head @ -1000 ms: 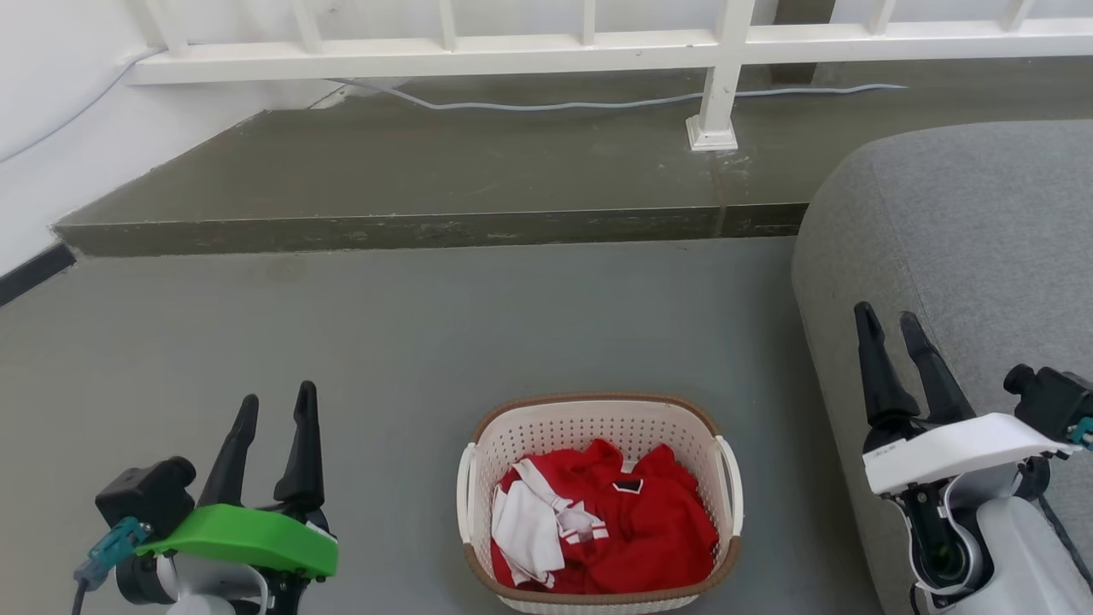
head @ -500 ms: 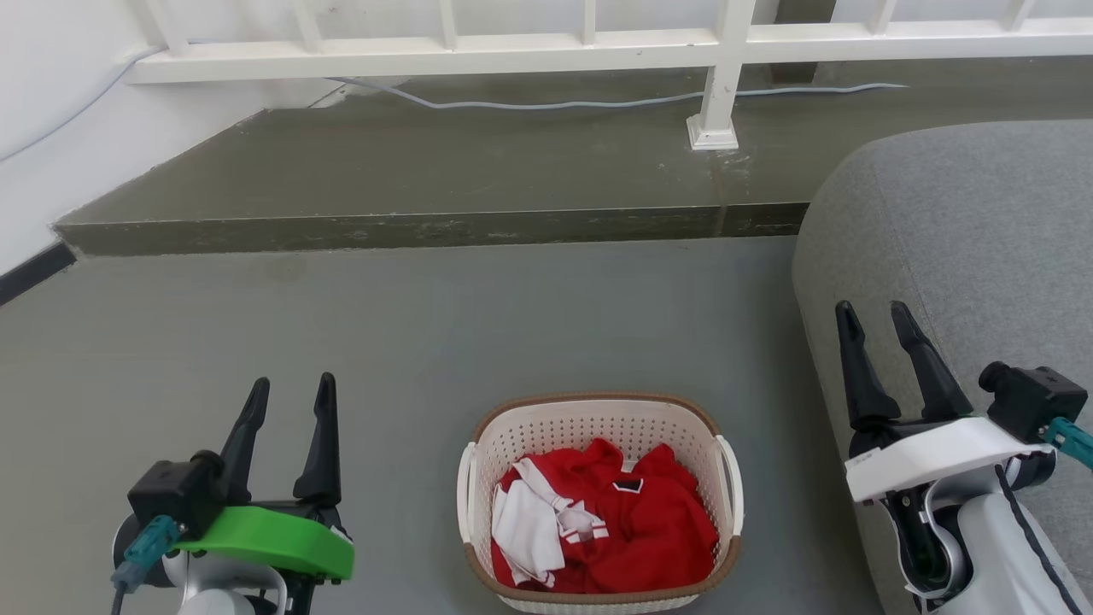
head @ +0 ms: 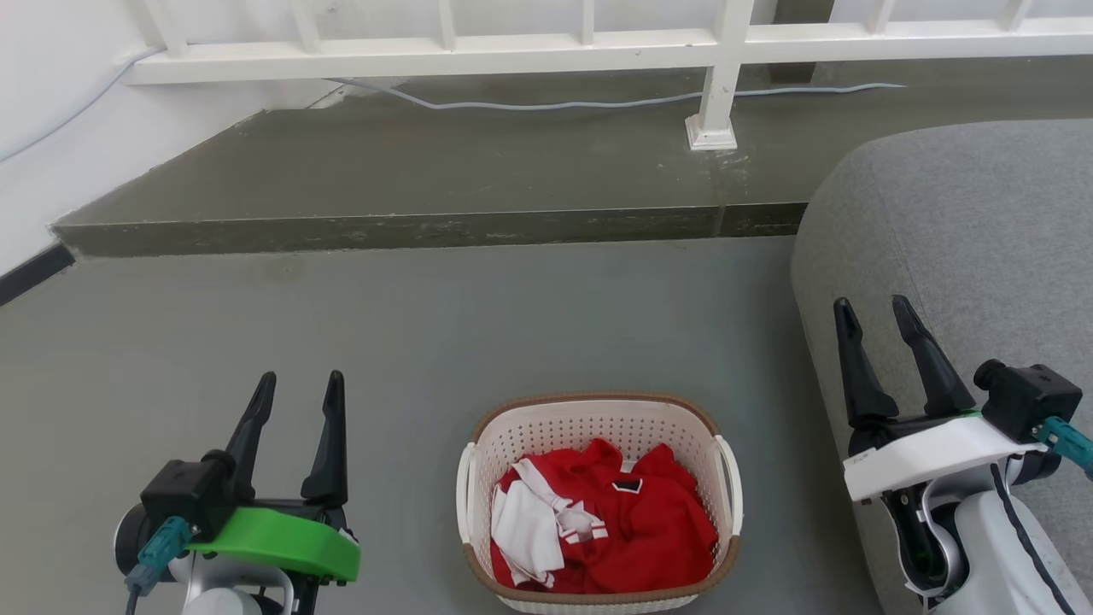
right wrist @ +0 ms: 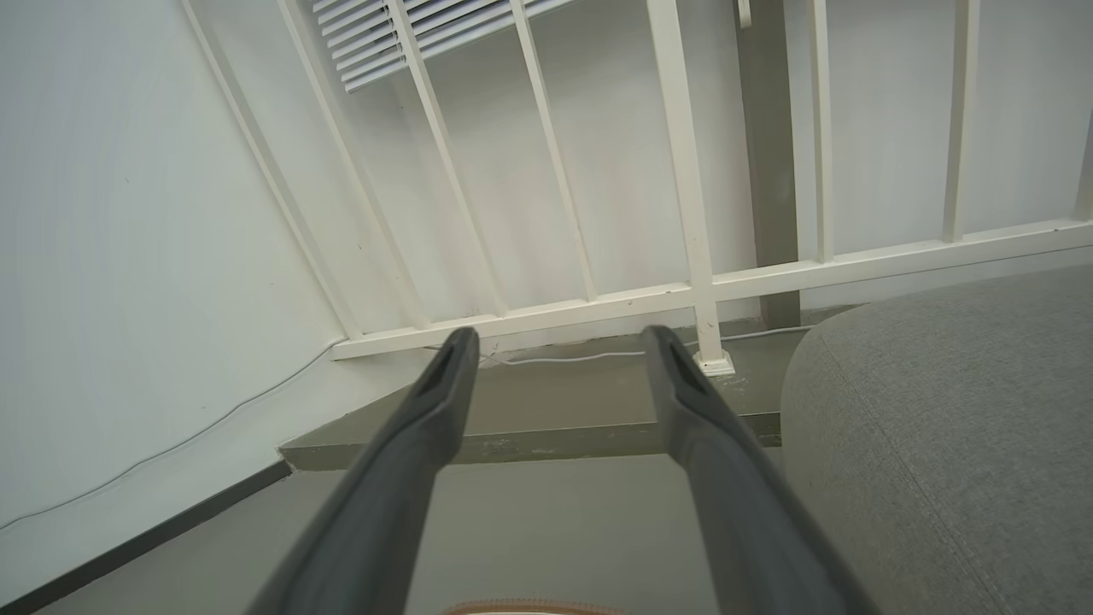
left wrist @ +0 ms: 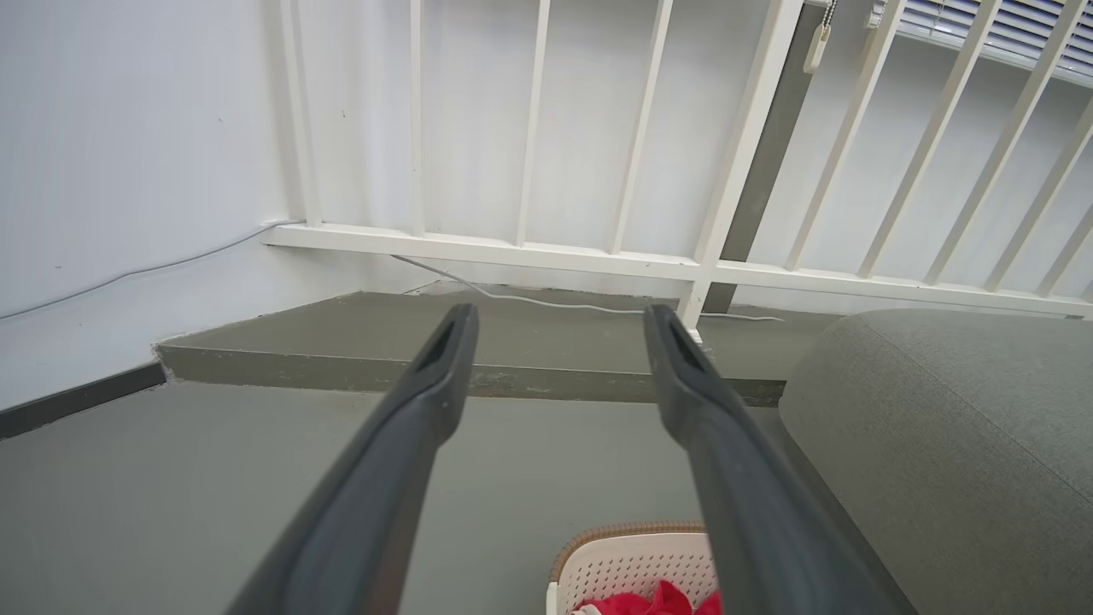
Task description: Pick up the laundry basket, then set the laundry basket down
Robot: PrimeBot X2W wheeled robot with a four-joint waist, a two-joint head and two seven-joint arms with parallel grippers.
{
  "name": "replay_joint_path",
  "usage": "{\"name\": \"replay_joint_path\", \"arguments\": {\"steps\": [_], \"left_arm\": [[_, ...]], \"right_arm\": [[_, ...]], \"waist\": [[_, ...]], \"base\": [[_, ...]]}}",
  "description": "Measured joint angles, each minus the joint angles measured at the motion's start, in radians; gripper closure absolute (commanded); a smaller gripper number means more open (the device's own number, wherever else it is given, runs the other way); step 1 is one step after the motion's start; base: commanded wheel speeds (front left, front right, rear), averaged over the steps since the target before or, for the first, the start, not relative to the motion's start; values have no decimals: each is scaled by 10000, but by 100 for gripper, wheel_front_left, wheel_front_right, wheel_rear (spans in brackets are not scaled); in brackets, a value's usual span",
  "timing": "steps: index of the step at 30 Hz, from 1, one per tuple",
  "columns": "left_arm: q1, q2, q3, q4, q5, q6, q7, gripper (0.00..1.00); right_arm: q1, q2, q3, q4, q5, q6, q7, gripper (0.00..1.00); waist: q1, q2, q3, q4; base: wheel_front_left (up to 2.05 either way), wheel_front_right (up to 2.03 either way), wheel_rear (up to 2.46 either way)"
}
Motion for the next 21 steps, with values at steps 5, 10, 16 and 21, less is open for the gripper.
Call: {"name": "replay_joint_path", "arguments": {"steps": [5, 10, 16, 21], "left_arm": [[0, 0, -31, -6, -15, 0, 0, 0], [1, 0, -79, -12, -27, -2, 0, 0], [2, 0, -146, -113, -40, -4, 0, 0], [-9, 0, -259, -180, -100, -4, 0, 0]], "right_arm": [[0, 31, -8, 27, -27, 0, 0, 0], [-1, 38, -15, 96, -84, 0, 0, 0], [-1, 65, -104, 174, -84, 0, 0, 0], [-2, 61, -226, 176, -81, 0, 0, 0]], "waist": [[0, 0, 2, -15], [0, 0, 20, -51], [0, 1, 232, -136], [0, 0, 613, -198]], "base": [[0, 0, 0], [0, 0, 0], [0, 0, 0], [0, 0, 0]]}}
